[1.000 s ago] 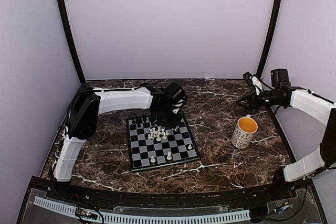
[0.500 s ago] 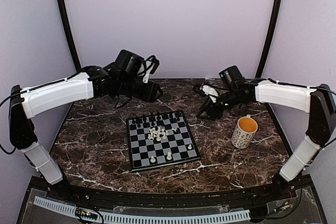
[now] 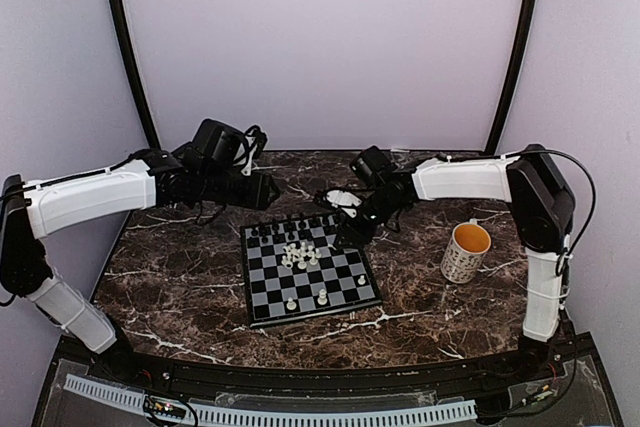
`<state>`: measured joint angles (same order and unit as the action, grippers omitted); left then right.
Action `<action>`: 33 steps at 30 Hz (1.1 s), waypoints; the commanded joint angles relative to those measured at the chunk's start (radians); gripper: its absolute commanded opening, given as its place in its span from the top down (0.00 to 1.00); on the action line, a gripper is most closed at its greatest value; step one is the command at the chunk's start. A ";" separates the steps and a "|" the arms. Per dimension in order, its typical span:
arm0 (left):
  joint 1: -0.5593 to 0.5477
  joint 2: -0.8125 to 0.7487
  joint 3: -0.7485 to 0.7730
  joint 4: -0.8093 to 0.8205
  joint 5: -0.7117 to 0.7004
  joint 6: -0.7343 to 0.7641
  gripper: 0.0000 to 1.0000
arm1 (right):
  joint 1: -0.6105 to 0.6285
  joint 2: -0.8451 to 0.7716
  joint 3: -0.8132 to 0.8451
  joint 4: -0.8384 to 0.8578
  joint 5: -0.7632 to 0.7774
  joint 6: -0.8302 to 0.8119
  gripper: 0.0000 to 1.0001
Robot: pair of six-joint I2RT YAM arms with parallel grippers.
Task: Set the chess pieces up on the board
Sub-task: Pick up the pawn from the chessboard.
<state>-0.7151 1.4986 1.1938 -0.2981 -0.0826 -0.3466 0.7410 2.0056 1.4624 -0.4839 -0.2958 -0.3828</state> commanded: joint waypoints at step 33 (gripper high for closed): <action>0.031 0.036 -0.062 0.141 0.154 -0.070 0.51 | 0.021 0.001 0.009 -0.004 -0.026 -0.050 0.96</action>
<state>-0.6918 1.5166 1.1431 -0.2096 -0.0120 -0.3843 0.7540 2.0972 1.5021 -0.4862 -0.3321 -0.4187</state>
